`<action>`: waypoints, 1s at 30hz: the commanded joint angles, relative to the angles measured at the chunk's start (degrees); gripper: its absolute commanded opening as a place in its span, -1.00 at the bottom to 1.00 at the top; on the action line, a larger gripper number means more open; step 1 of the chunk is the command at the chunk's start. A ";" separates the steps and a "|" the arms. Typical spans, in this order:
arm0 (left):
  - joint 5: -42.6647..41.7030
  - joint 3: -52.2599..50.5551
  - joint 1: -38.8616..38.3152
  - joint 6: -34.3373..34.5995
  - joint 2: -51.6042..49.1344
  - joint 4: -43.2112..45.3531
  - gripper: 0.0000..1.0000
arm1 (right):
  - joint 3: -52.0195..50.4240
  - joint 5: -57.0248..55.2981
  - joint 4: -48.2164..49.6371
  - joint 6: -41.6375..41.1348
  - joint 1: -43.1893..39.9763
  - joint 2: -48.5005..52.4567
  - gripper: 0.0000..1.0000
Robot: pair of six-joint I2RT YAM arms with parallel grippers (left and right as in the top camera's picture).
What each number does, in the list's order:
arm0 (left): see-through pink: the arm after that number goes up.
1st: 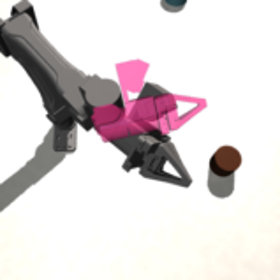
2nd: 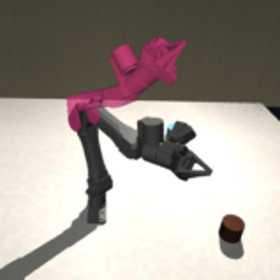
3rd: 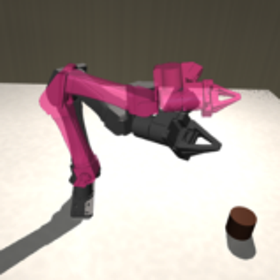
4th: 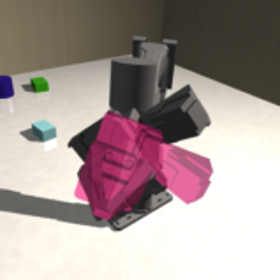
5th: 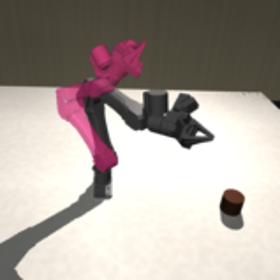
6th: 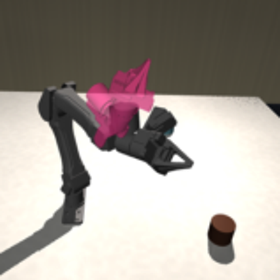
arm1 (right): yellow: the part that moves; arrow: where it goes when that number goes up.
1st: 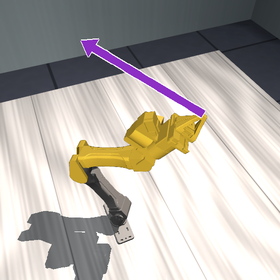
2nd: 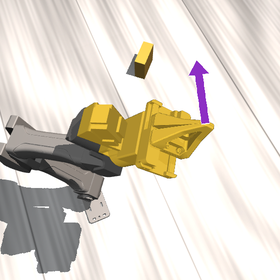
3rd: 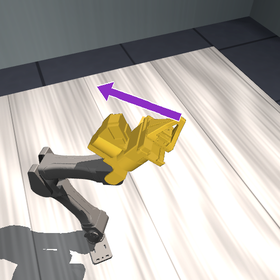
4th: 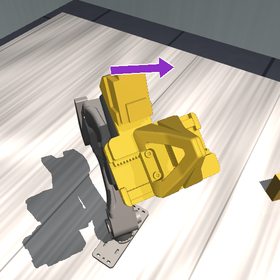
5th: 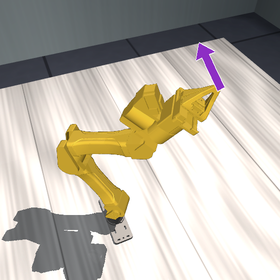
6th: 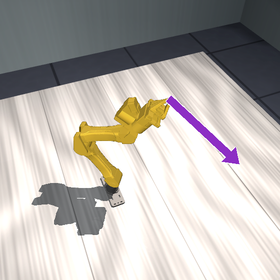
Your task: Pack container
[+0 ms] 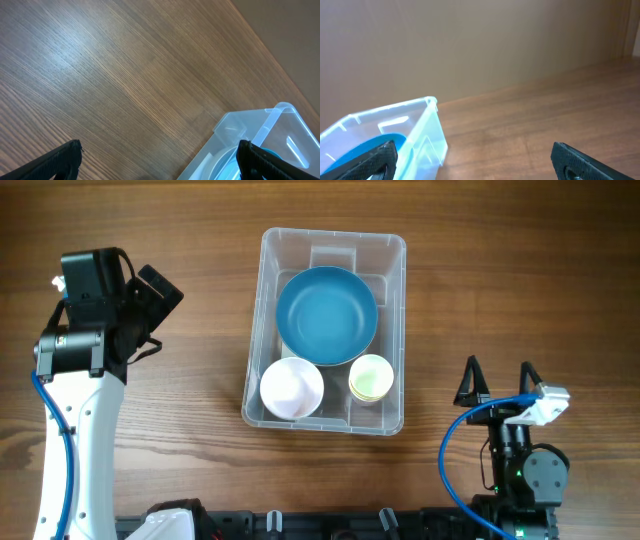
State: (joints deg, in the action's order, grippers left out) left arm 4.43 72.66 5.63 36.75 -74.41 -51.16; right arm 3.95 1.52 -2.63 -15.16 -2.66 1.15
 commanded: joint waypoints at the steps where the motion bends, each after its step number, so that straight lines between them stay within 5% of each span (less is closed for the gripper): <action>1: -0.50 0.33 0.24 -0.13 0.15 0.09 0.99 | -0.07 1.14 -2.64 1.75 0.35 -0.94 1.00; 13: -0.48 0.33 0.24 -0.13 0.15 0.07 1.00 | -0.31 1.33 -5.20 15.21 0.35 -0.94 1.00; 30: -0.48 0.33 0.24 -0.13 0.15 0.09 0.99 | -0.31 1.33 -5.18 15.15 0.35 -0.87 0.99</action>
State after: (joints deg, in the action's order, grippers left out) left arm 4.43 72.66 5.63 36.75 -74.41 -51.16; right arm 3.88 1.93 -7.97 -1.10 -2.66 1.10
